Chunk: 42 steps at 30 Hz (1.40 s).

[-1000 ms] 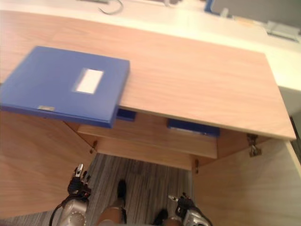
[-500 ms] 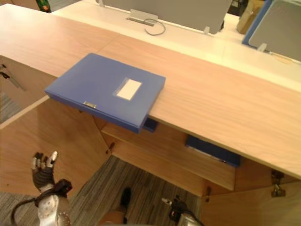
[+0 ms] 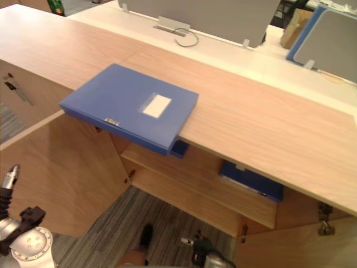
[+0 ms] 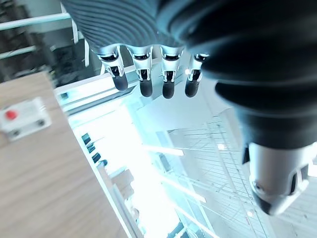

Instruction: Walk over to the cabinet, pick up the folder, carry it to the office cabinet, place the folder inside the office cabinet, then close the office cabinet door

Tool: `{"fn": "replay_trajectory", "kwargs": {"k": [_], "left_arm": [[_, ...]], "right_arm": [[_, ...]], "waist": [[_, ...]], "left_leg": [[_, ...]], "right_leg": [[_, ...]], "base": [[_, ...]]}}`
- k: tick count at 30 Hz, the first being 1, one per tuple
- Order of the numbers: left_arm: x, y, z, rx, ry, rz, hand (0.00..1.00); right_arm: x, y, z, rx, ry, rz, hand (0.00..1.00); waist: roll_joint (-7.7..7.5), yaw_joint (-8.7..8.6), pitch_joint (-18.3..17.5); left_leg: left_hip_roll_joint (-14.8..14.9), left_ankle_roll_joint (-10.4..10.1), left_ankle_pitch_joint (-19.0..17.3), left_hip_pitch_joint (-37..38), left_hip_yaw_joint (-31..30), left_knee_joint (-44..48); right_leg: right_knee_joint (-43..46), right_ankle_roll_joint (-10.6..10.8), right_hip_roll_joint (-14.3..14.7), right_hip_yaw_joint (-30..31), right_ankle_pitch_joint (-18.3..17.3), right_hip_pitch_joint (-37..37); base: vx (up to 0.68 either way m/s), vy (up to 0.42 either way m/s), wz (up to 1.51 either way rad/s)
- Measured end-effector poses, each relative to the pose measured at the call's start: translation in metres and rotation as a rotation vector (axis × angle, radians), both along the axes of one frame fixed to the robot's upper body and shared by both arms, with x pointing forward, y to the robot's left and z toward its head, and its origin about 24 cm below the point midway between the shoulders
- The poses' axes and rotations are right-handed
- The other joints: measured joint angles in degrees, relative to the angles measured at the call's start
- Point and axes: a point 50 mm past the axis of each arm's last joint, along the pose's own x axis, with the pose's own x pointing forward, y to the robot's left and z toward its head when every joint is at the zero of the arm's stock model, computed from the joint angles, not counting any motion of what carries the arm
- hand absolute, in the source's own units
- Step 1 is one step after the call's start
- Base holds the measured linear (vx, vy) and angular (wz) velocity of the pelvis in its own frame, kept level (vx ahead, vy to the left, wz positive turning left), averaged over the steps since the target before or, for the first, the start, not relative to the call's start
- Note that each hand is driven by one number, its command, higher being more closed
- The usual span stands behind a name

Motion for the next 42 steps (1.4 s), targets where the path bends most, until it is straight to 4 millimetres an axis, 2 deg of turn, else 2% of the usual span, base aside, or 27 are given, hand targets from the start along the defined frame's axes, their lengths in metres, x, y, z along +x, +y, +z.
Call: {"fn": "replay_trajectory", "kwargs": {"k": [5,9,11,12,17,20,23,27,34,42], "left_arm": [[0.010,-0.001,0.017,0.295,0.137,0.048,0.00],[0.023,-0.015,0.023,0.424,0.185,-0.042,0.00],[0.029,-0.023,0.026,0.472,0.196,-0.116,0.00],[0.031,-0.026,0.026,0.492,0.200,-0.147,0.00],[0.048,-0.063,0.027,0.701,0.235,-0.412,0.00],[0.055,-0.072,0.036,0.769,0.172,-0.427,0.00],[0.058,-0.073,0.044,0.779,0.099,-0.388,0.00],[0.059,-0.075,0.047,0.864,0.109,-0.388,0.00],[0.066,-0.075,0.048,0.943,0.127,-0.392,0.00],[0.075,-0.069,0.039,0.980,0.212,-0.416,0.00]], "right_arm": [[0.022,-0.006,0.023,-0.030,-0.177,0.113,0.00],[0.025,-0.012,0.035,-0.032,-0.249,0.194,0.00],[0.020,-0.014,0.036,-0.025,-0.251,0.231,0.00],[0.016,-0.015,0.034,-0.022,-0.243,0.232,0.00],[-0.040,-0.047,-0.007,-0.123,0.042,0.226,0.00],[-0.059,-0.055,-0.015,-0.175,0.125,0.227,0.00],[-0.057,-0.056,-0.014,-0.205,0.116,0.231,0.00],[-0.062,-0.063,-0.017,-0.233,0.144,0.210,0.00],[-0.067,-0.068,-0.019,-0.237,0.170,0.174,0.00],[-0.070,-0.071,-0.020,-0.233,0.192,0.138,0.00]], "waist": [[0.05,-0.66,-0.1],[0.09,-0.89,0.0],[0.26,-1.45,0.1],[0.31,-1.50,0.1],[0.72,-1.86,0.2],[1.32,-2.63,-0.1],[2.06,-3.00,-0.5],[2.96,-3.17,-1.6],[2.76,-3.36,-2.5],[2.62,-3.49,-2.7]], "left_leg": [[0.5,-0.2,-0.2,0.9,1.2,0.0],[0.7,-0.3,-0.3,0.9,1.6,0.0],[0.7,-0.3,-0.3,1.0,1.8,0.0],[0.7,-0.3,-0.4,1.0,1.8,0.0],[0.8,-0.7,-0.9,1.7,2.9,0.0],[1.3,-0.8,-1.0,2.1,3.4,0.0],[2.0,-0.9,-0.9,2.3,4.2,0.0],[2.4,-1.1,-0.9,2.5,4.4,0.0],[2.8,-1.3,-0.9,2.6,5.3,0.0],[3.0,-1.2,-1.0,2.8,6.0,0.0]], "right_leg": [[-0.1,-0.1,0.2,1.3,0.1,0.1],[0.0,-0.1,0.2,1.9,0.1,0.0],[0.0,-0.1,0.2,2.0,0.1,-0.2],[0.0,-0.1,0.2,2.0,0.1,-0.2],[0.9,-0.1,-0.1,3.4,0.0,-0.1],[1.3,-0.2,0.1,4.2,0.0,-0.2],[1.7,-0.4,0.4,5.2,-0.1,-0.6],[2.1,-0.8,0.7,5.6,-0.4,-0.8],[2.9,-1.1,0.7,6.7,-0.6,-1.4],[3.5,-1.1,0.5,7.5,-0.6,-1.9]], "base": [[0.00,-0.020,-0.15],[0.01,-0.008,-0.08],[0.00,0.000,0.00],[0.00,0.000,0.00],[0.00,0.007,-0.10],[-0.02,0.003,-0.16],[-0.03,-0.007,-0.15],[-0.01,-0.008,-0.04],[-0.01,0.002,-0.07],[-0.01,0.006,-0.04]]}}
